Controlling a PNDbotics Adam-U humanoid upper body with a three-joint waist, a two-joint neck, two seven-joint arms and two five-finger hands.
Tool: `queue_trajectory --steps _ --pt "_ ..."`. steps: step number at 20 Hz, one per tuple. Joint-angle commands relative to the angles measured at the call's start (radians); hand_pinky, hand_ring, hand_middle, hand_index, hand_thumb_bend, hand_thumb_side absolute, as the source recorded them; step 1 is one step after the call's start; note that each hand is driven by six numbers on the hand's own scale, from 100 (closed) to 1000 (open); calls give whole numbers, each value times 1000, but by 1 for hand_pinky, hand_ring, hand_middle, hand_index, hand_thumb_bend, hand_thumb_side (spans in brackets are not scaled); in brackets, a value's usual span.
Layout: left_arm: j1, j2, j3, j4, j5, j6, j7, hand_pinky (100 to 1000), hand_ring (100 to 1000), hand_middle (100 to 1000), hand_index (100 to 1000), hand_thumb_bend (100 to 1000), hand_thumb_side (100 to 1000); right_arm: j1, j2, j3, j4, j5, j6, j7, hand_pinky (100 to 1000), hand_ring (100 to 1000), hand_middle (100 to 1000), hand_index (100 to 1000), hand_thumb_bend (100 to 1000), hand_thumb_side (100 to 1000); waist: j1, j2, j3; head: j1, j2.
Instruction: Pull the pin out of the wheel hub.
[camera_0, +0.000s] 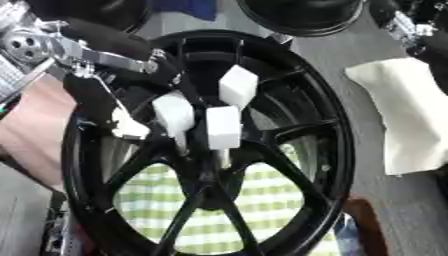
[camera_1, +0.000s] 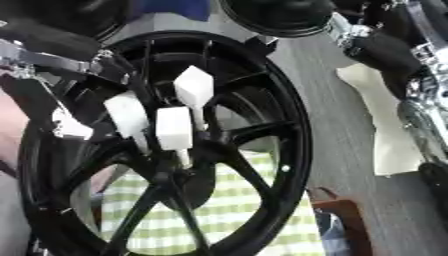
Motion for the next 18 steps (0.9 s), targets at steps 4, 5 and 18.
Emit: queue_trajectory --steps 4,5,18 --pt "-24 20 -25 -11 -56 -13 -19 878 854 834 895 176 362 -10 -12 -12 -5 -4 -1 -4 918 821 676 726 426 297 3 -14 1 0 -24" --pt "-20 22 -29 -9 -57 -22 -19 880 855 835 890 155 309 -10 -12 -12 -5 -4 -1 -4 918 821 676 726 425 298 3 -14 0 1 -25" --pt "5 43 -21 -34 31 -62 -19 864 804 729 829 100 154 -9 -8 -18 -1 -2 3 -15 917 820 674 724 424 301 -1 -11 -1 2 -35"
